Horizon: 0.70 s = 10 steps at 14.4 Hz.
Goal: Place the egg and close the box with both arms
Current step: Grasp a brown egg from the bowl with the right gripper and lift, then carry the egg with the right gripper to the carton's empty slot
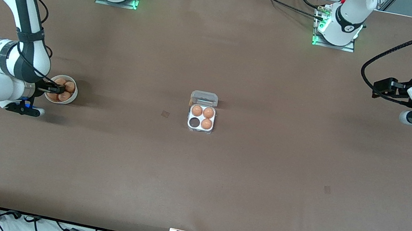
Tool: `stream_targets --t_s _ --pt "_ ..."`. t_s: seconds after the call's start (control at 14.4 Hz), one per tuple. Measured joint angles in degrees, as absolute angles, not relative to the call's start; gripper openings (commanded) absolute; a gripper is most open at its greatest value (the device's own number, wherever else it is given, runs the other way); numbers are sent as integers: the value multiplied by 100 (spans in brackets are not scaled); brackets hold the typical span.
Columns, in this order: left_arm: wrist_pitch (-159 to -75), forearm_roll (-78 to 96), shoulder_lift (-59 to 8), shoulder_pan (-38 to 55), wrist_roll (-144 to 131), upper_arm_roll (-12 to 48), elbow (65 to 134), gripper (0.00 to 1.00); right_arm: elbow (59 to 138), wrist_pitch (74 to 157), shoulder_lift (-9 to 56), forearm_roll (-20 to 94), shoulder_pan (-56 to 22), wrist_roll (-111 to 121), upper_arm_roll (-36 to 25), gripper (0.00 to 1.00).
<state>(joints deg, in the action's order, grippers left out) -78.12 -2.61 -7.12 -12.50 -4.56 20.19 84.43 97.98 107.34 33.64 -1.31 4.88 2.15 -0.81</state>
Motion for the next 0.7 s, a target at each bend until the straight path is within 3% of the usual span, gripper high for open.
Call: stream_targets --t_s 0.21,0.42,0.7 --pt "-7710 -261 -716 -1251 -456 2018 8443 100 9587 10454 3363 -103 483 221 -69 33" --pt "-7697 -261 -719 -1251 -456 2018 8443 100 8893 9602 3346 222 452 258 -32 32" --pt "-7697 -261 -721 -1251 -456 2018 8443 100 8123 9218 3330 425 291 293 391 29"
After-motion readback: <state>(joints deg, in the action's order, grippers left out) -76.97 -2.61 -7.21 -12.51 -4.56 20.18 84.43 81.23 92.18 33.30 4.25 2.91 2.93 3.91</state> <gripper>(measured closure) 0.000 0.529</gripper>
